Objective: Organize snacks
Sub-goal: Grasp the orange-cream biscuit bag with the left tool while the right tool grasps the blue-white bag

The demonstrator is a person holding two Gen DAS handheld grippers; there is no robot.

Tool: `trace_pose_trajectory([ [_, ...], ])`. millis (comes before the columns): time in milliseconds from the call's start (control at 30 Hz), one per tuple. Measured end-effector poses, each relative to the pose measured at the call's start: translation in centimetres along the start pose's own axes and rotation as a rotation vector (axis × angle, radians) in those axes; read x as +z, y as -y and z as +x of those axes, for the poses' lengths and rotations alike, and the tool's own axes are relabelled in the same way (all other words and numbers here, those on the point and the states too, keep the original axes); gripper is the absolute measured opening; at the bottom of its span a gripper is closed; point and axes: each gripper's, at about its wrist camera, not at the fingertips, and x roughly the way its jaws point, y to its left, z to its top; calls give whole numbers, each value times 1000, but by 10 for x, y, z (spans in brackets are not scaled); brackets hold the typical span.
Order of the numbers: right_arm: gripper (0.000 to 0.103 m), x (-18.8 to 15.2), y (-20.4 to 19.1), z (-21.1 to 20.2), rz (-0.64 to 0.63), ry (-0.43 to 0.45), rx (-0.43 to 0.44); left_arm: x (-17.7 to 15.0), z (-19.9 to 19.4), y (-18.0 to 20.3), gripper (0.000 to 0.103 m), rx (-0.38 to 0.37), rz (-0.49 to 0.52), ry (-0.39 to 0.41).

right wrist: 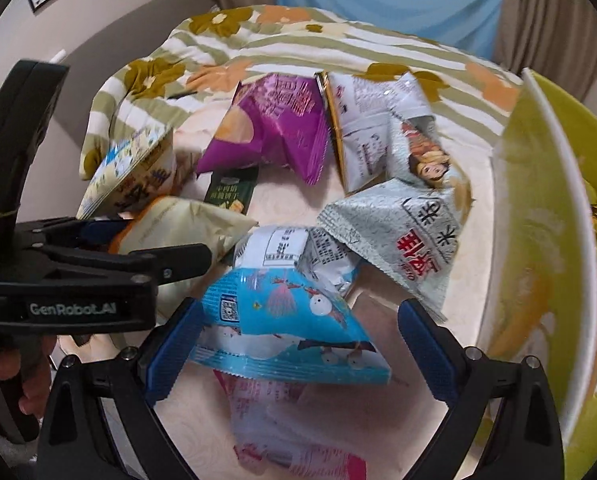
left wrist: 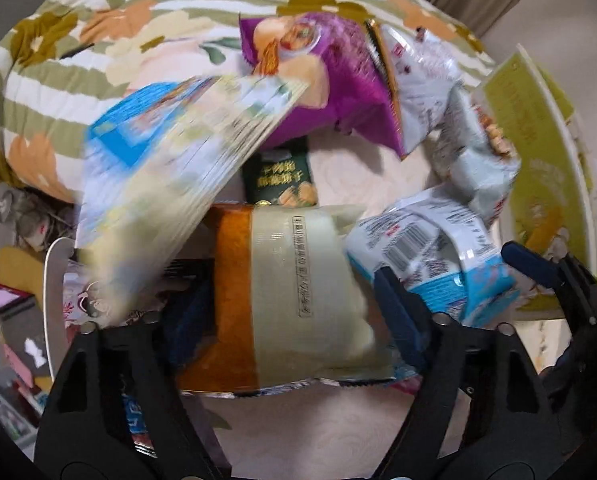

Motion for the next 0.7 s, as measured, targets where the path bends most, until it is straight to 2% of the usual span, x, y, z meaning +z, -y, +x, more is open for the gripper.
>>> trace_pose_trajectory([
  [133,96,2,1,6,-23,-7,35,-2,4,-2,62,21,-3,-18],
  [400,91,9,-2,20,-73,-34,98,-7,4,0,59,42,20,-18],
  [600,80,12,-5,25,-108,-45,145,-10,2,-3,58,42,7,-16],
  [700,68,11,-6,24,-122,-46,162,-9,-1,-6,58,31,-3,-12],
])
